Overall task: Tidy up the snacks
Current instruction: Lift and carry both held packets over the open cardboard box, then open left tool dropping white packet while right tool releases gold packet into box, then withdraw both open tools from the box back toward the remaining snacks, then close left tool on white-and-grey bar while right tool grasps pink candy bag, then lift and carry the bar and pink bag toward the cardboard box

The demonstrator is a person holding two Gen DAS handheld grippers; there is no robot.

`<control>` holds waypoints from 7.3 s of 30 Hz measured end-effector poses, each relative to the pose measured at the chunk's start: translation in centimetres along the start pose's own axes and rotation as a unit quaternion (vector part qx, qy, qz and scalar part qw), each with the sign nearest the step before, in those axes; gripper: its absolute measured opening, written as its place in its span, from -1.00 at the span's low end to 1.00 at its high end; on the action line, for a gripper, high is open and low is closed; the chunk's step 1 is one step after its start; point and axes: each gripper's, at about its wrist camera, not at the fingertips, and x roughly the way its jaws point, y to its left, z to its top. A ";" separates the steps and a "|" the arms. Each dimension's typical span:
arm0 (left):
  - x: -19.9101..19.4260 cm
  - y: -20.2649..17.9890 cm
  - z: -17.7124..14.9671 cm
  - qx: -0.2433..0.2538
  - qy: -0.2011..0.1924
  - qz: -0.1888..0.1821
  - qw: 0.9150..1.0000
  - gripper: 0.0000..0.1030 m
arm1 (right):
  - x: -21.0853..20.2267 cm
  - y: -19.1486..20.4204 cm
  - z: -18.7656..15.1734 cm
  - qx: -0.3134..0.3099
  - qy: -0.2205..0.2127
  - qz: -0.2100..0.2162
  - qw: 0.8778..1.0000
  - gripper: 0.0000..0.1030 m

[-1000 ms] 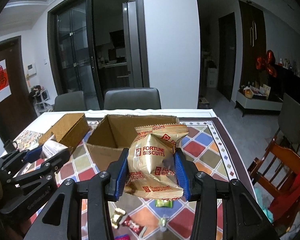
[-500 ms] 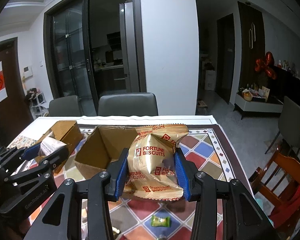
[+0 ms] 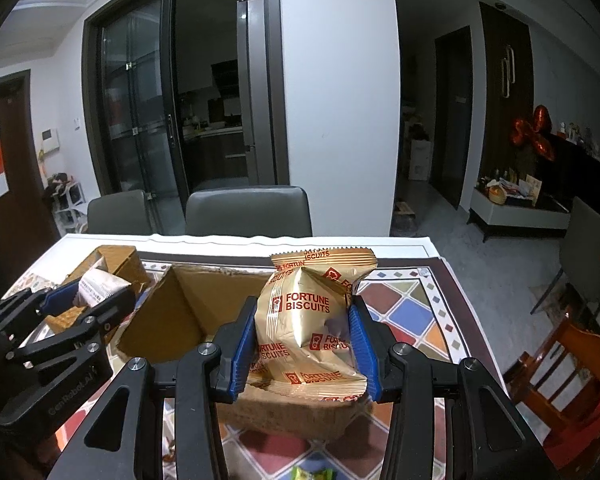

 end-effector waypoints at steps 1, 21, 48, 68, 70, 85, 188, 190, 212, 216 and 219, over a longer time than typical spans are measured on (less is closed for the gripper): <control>0.3 0.0 0.1 0.001 0.001 0.000 1.000 -0.10 | 0.4 0.3 0.0 -0.001 0.002 0.001 1.000 -0.12; 0.3 0.0 0.8 0.013 -0.010 0.036 0.999 0.73 | 2.1 0.0 0.9 0.002 0.006 -0.021 1.000 0.54; -9.2 0.0 -0.3 0.010 -0.034 0.048 0.998 0.79 | -7.7 0.8 0.6 0.003 -0.034 -0.036 0.999 0.57; -14.1 1.0 -4.9 0.011 -0.020 0.050 0.998 0.79 | -11.6 2.7 -3.1 -0.001 -0.026 -0.021 0.999 0.57; -14.3 1.2 -5.7 0.010 -0.016 0.048 0.999 0.79 | -11.8 3.0 -3.5 -0.002 -0.023 -0.021 1.000 0.57; -15.5 2.4 -10.8 0.020 0.014 0.042 0.999 0.79 | -12.9 5.7 -8.2 -0.020 0.012 -0.013 1.000 0.57; -4.0 -1.1 -23.4 0.109 0.160 -0.078 0.978 -0.61 | -3.3 5.8 -22.0 0.006 0.243 0.014 0.970 -0.02; -4.3 -1.1 -23.2 0.109 0.159 -0.077 0.978 -0.62 | -3.5 5.8 -21.8 0.007 0.240 0.015 0.971 -0.02; -7.9 -1.6 -19.2 0.095 0.134 -0.067 0.984 -0.62 | -7.1 4.6 -17.8 0.017 0.188 0.019 0.982 -0.03; -8.3 -1.6 -18.3 0.089 0.133 -0.064 0.985 -0.62 | -7.3 4.2 -16.9 0.018 0.181 0.019 0.983 -0.03; -8.5 -1.6 -17.6 0.083 0.131 -0.064 0.986 -0.62 | -7.5 4.0 -16.3 0.020 0.175 0.019 0.984 -0.03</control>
